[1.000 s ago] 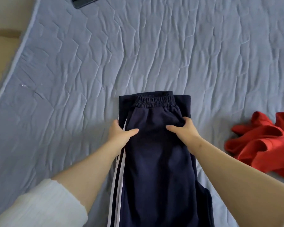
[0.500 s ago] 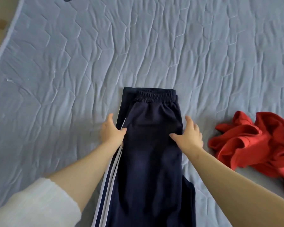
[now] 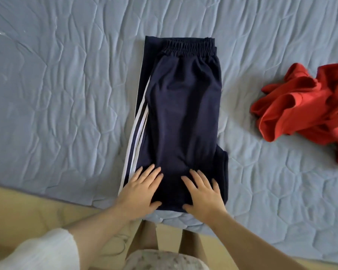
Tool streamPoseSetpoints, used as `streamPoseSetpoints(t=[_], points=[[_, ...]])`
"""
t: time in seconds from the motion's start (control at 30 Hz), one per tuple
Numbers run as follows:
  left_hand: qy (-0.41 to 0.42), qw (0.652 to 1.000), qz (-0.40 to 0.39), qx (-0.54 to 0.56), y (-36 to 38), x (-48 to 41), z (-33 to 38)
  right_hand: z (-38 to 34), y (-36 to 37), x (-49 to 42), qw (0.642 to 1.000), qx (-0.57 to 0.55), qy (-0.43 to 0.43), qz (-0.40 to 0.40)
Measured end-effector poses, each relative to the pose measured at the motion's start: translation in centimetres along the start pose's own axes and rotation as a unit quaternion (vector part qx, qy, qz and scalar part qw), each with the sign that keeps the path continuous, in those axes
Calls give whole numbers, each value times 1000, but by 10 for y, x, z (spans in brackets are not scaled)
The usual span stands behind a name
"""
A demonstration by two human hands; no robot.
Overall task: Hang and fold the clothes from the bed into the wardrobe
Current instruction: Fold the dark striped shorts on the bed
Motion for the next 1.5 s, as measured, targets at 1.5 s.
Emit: streamPoseSetpoints(t=[1.5], points=[[-276, 937, 193, 95, -169, -59, -93, 45, -188, -21, 926, -225, 208, 221]])
Point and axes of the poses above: each hand's wrist, its own x-axis away from the middle knuckle, its own y-axis out of the palm, z = x × y, the point moved 5 cm from there along -x, towards the middle knuckle, and after that the axes turned 4 degrees about y, right-handed, at the moved point
